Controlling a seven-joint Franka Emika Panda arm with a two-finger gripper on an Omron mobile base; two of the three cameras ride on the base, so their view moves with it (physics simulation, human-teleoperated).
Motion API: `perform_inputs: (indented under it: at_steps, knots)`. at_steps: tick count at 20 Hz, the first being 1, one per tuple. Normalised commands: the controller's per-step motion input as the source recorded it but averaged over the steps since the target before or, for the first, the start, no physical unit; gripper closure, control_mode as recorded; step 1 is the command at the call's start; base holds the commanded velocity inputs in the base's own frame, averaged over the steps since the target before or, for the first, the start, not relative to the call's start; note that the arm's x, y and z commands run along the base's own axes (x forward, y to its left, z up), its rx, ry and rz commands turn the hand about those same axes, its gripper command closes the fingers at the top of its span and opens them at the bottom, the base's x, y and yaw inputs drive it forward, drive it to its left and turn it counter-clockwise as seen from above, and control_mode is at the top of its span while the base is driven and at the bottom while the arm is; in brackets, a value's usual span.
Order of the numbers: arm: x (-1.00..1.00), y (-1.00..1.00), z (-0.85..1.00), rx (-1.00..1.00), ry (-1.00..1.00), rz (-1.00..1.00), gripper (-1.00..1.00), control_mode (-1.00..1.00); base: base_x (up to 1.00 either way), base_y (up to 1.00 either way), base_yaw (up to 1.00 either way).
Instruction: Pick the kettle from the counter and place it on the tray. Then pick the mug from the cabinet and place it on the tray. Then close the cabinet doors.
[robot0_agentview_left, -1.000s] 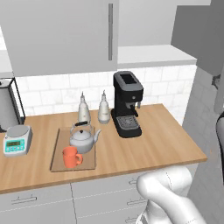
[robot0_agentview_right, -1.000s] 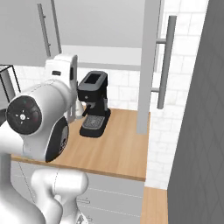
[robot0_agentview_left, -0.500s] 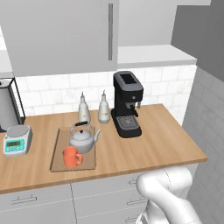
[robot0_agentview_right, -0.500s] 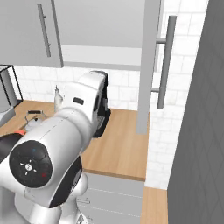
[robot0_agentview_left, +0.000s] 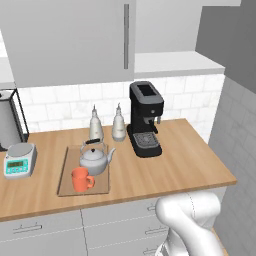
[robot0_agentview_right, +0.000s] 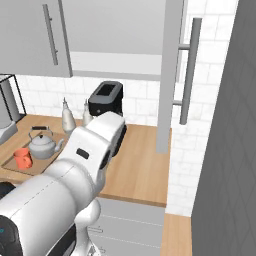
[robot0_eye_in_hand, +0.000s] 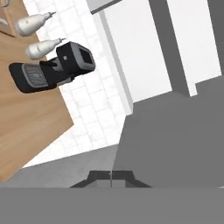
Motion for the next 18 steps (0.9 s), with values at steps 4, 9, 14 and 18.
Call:
perform_inputs:
  at_steps: [4, 9, 14, 18]
  knots:
    - [0.0, -0.31, -0.03, 0.11, 0.0, -0.28, 1.0, -1.0, 0.0, 0.0, 0.0]
    - [0.08, -0.5, 0.0, 0.03, 0.0, -0.05, 1.0, -1.0, 0.0, 0.0, 0.0]
    - [0.11, -0.44, -0.01, 0.0, 0.0, 0.03, 1.0, -1.0, 0.0, 0.0, 0.0]
    - [0.36, -0.27, -0.11, 0.0, 0.0, 0.06, 1.0, -1.0, 0.0, 0.0, 0.0]
